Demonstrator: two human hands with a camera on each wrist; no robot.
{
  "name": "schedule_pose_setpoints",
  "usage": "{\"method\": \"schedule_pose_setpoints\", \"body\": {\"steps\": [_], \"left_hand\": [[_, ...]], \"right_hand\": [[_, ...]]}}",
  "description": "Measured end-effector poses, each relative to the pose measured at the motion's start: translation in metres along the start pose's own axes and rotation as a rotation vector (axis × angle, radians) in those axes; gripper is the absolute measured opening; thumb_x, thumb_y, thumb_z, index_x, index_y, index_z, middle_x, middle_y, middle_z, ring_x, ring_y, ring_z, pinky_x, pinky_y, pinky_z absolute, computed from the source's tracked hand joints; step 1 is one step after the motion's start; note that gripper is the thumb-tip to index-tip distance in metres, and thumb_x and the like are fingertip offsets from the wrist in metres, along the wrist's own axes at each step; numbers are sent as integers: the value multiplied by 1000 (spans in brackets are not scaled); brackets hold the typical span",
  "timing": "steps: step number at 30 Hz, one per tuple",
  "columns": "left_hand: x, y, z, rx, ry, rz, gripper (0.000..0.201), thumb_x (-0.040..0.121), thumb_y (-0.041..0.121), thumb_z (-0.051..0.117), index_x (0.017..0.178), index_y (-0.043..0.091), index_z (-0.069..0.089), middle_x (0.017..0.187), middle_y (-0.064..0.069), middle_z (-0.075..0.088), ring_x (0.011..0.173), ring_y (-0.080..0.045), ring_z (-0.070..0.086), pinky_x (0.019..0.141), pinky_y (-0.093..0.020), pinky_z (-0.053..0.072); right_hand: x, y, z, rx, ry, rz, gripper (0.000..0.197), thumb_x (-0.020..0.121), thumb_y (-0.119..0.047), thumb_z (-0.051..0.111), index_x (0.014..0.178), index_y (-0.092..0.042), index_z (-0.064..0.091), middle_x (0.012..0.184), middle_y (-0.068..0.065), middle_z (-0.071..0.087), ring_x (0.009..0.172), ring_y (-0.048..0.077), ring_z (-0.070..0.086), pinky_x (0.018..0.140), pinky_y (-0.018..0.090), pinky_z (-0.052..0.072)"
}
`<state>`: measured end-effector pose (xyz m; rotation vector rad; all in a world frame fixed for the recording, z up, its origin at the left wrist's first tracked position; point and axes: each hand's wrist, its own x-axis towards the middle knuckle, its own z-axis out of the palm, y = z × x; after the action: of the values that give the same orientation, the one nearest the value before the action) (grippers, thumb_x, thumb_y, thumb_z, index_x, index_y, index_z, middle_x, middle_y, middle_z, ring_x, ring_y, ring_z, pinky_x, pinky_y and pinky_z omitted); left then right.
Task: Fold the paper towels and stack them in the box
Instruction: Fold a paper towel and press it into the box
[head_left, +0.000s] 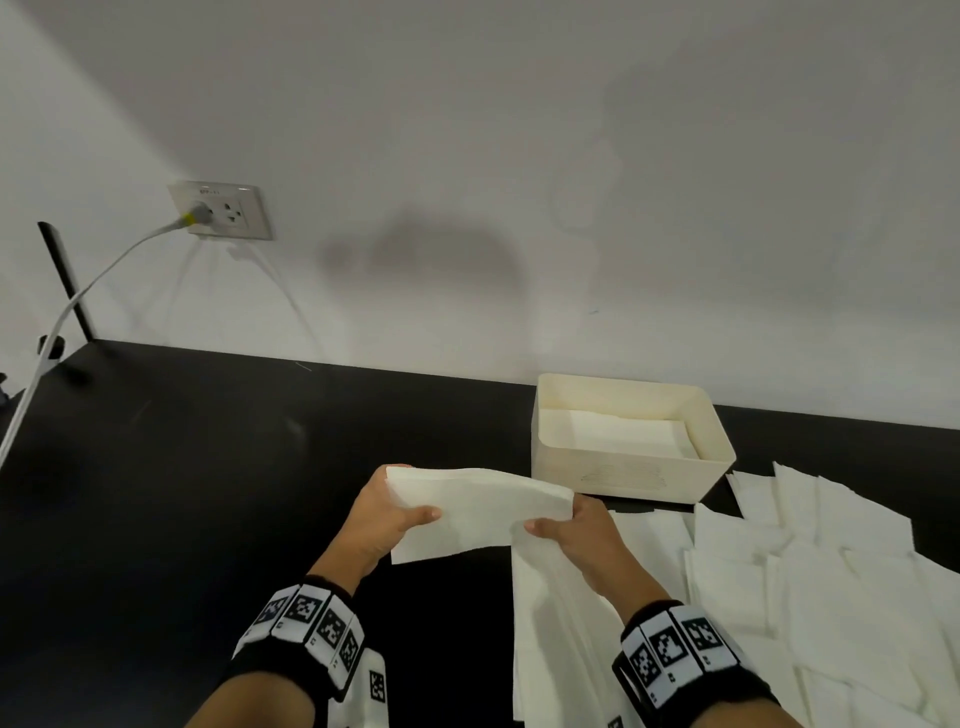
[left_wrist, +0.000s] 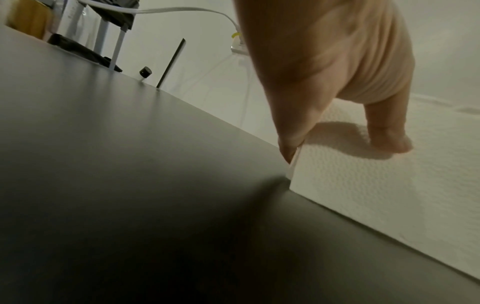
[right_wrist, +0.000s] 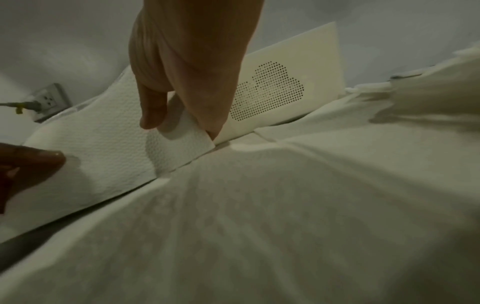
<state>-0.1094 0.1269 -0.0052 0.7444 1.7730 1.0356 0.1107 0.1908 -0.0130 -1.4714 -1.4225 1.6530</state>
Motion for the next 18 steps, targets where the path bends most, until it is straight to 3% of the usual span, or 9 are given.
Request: {"method": "schedule_pose_setpoints", "body": {"steps": [4, 6, 9, 12, 14, 16, 18], "left_hand": [[-4, 3, 0, -45, 9, 102, 42, 73, -1, 74, 98, 24, 52, 106, 0, 53, 100, -17, 53, 77, -28, 50], [-5, 3, 0, -19, -50, 102, 39, 72, -2, 75, 96, 21, 55, 105, -1, 55, 97, -16, 56, 73, -25, 49], [-9, 5, 1, 111, -142, 51, 31, 72, 1, 75, 94, 18, 61, 100, 0, 61, 94, -15, 59, 71, -24, 48], [-10, 19, 4, 140, -129, 79, 22, 77, 7, 74, 91, 20, 63, 97, -1, 66, 92, -15, 63, 75, -26, 49], [-11, 39, 10, 99, -85, 165, 23, 78, 9, 74, 92, 23, 63, 98, 0, 67, 92, -14, 63, 81, -30, 52], [-9, 67, 22, 87, -93, 254, 26, 81, 13, 71, 104, 21, 62, 104, 0, 66, 97, -15, 62, 87, -32, 51], [-7, 94, 39, 40, -137, 315, 30, 86, 16, 65, 115, 19, 59, 110, 0, 65, 103, -18, 61, 90, -34, 51]], "right_hand": [[-2, -2, -3, -17, 6, -51, 21, 77, -4, 73, 83, -22, 64, 91, 2, 65, 90, 19, 59, 84, 30, 46], [-2, 0, -6, -43, 5, -36, 22, 76, -3, 74, 82, -22, 63, 89, 0, 64, 92, 20, 58, 82, 28, 45], [-5, 2, -11, -74, 38, -7, 25, 76, -6, 75, 91, -22, 61, 95, 0, 65, 96, 19, 60, 91, 33, 47], [-10, -14, -24, -41, 57, -63, 25, 78, -3, 72, 86, -25, 63, 92, -4, 67, 91, 15, 61, 95, 35, 47], [-12, -34, -41, 17, 87, -117, 25, 79, -2, 70, 84, -25, 64, 91, -3, 68, 89, 17, 63, 90, 35, 50], [-14, -57, -63, 61, 149, -180, 21, 81, -3, 69, 83, -23, 63, 89, -2, 69, 85, 18, 65, 82, 34, 53], [-15, -77, -83, 80, 213, -228, 19, 84, -4, 66, 86, -22, 62, 88, -4, 68, 82, 14, 64, 73, 26, 52]]}}
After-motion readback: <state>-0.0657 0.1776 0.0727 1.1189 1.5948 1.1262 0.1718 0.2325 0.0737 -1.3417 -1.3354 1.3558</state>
